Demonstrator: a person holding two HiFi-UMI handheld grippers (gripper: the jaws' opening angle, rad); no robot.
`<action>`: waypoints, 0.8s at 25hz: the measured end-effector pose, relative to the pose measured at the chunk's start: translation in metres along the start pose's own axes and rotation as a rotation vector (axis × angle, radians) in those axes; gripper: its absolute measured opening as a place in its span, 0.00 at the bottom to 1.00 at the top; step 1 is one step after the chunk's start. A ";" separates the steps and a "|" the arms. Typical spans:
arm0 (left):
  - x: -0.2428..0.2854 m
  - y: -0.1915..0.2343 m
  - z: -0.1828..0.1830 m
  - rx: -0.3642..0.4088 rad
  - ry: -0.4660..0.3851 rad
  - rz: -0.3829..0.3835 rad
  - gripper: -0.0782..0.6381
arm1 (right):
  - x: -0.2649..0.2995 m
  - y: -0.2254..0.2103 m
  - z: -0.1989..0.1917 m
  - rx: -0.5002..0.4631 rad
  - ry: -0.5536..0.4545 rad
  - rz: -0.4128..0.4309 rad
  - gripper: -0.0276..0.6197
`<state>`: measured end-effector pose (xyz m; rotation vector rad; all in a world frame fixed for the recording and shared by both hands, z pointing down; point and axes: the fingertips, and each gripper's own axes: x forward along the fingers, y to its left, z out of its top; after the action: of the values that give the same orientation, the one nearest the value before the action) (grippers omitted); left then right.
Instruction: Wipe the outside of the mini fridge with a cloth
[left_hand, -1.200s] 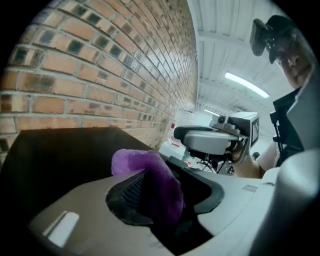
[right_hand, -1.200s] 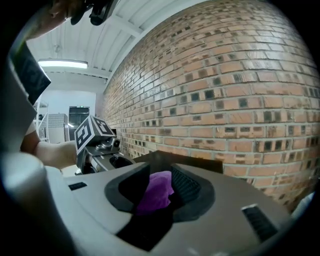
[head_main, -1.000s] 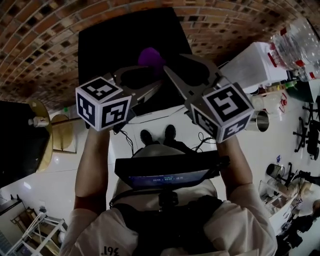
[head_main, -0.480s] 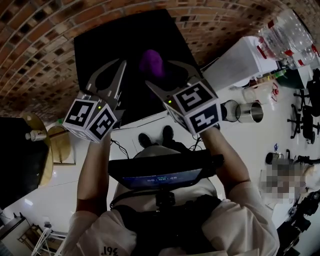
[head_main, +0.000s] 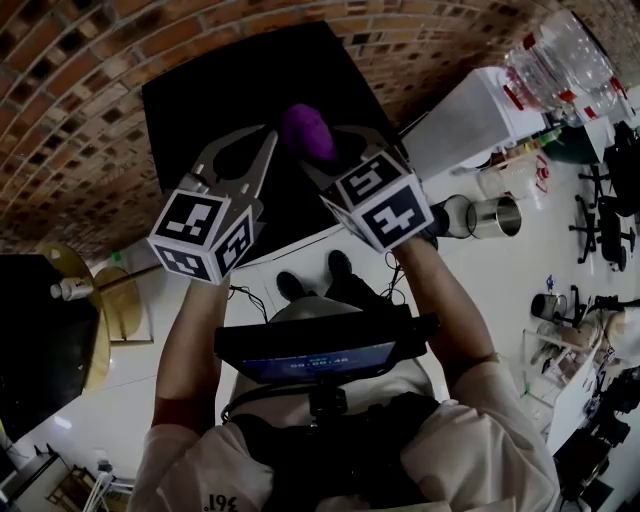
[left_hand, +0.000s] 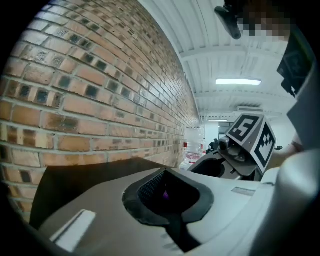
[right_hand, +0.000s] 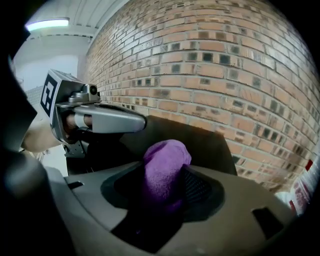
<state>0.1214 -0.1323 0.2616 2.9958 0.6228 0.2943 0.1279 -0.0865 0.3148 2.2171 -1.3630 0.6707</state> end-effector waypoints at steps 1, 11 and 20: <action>0.000 0.001 0.000 -0.010 -0.003 0.002 0.12 | -0.001 0.000 0.000 -0.005 -0.002 0.001 0.38; -0.002 0.020 0.003 -0.062 -0.029 0.108 0.12 | -0.013 -0.005 0.008 -0.108 -0.075 0.068 0.27; 0.022 0.013 0.022 -0.092 -0.075 0.190 0.12 | -0.050 -0.045 0.032 -0.090 -0.243 0.151 0.27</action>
<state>0.1505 -0.1357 0.2455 2.9637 0.3094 0.2138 0.1544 -0.0537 0.2537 2.1944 -1.6590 0.3893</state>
